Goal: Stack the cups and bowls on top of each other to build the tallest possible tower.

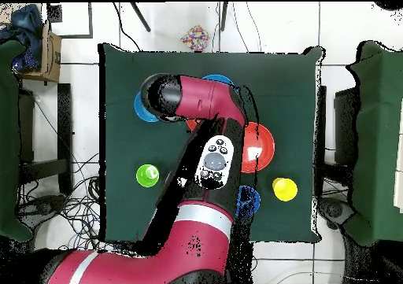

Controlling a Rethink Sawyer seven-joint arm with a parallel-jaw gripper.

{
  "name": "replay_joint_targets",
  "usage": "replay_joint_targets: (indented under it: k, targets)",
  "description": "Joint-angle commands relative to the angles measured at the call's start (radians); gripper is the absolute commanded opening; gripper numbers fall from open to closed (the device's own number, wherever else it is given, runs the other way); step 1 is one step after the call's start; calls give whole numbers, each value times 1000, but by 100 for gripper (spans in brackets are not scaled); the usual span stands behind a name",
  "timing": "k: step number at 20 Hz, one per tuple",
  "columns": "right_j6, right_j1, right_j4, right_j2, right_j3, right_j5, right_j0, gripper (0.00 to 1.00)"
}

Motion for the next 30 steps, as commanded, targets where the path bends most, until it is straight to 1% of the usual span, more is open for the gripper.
replay_joint_targets:
  k: [1, 6, 11, 16, 22, 25, 30]
  targets:
    - [-106, 1, -91, 137, 98, -68, -20, 0]
    - [-115, 45, -101, 131, 23, -37, -22, 0]
    - [-113, 84, -120, 132, -18, -46, -30, 0]
    - [-61, 146, -130, 126, -70, -91, -11, 0]
    - [-45, 191, -128, 117, -165, -31, 0, 0]
    - [-65, 216, -120, 130, -213, 3, -12, 0]
    - [-92, 247, -111, 151, -262, 16, -27, 0]
